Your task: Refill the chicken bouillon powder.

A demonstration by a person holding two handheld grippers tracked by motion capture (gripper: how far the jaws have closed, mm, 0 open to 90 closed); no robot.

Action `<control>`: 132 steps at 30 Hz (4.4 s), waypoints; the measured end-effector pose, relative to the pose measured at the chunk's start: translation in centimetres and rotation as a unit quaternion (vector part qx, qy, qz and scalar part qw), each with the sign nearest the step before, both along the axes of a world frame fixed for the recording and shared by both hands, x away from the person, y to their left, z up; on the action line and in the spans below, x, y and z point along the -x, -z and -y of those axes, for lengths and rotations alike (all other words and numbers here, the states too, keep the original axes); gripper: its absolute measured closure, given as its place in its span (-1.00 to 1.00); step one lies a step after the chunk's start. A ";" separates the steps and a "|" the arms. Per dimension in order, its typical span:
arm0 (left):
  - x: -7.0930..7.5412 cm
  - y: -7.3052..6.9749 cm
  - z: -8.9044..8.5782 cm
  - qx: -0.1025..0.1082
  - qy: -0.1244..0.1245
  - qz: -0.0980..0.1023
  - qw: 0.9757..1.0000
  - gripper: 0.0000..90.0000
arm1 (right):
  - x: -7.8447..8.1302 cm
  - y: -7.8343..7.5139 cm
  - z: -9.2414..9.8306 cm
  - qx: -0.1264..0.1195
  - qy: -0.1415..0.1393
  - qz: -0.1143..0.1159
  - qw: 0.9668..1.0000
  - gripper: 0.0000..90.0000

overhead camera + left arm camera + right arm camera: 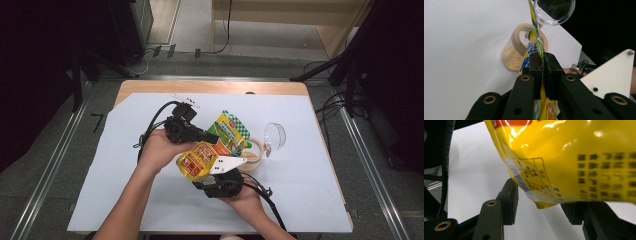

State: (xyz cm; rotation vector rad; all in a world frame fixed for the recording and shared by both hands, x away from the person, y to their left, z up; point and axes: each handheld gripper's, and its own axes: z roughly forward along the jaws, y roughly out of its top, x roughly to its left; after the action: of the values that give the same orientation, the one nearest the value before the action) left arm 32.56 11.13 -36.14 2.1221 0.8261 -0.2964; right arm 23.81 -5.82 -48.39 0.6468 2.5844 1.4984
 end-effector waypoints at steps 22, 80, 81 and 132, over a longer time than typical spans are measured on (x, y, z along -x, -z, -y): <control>0.1 0.0 -2.7 0.044 0.025 -0.005 0.999 0.99 | 0.5 -0.1 0.5 -0.003 0.012 0.010 1.000 0.15; -2.4 3.8 -10.0 0.062 -0.106 0.040 0.992 0.96 | 0.0 -2.0 1.9 -0.032 0.027 0.005 0.999 0.16; -2.2 3.8 -10.1 0.061 -0.106 0.041 0.992 0.96 | -0.1 -2.1 1.9 -0.032 0.026 0.006 0.999 0.16; 2.9 -0.8 -13.4 0.046 -0.152 0.076 0.984 0.19 | -1.0 -3.2 2.2 -0.001 0.012 -0.033 0.999 0.19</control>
State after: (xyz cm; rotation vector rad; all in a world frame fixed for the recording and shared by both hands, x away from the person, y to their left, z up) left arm 29.70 24.58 -35.31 1.8733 1.0079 -0.0110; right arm 24.85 -8.06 -45.14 0.7381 2.6128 1.4973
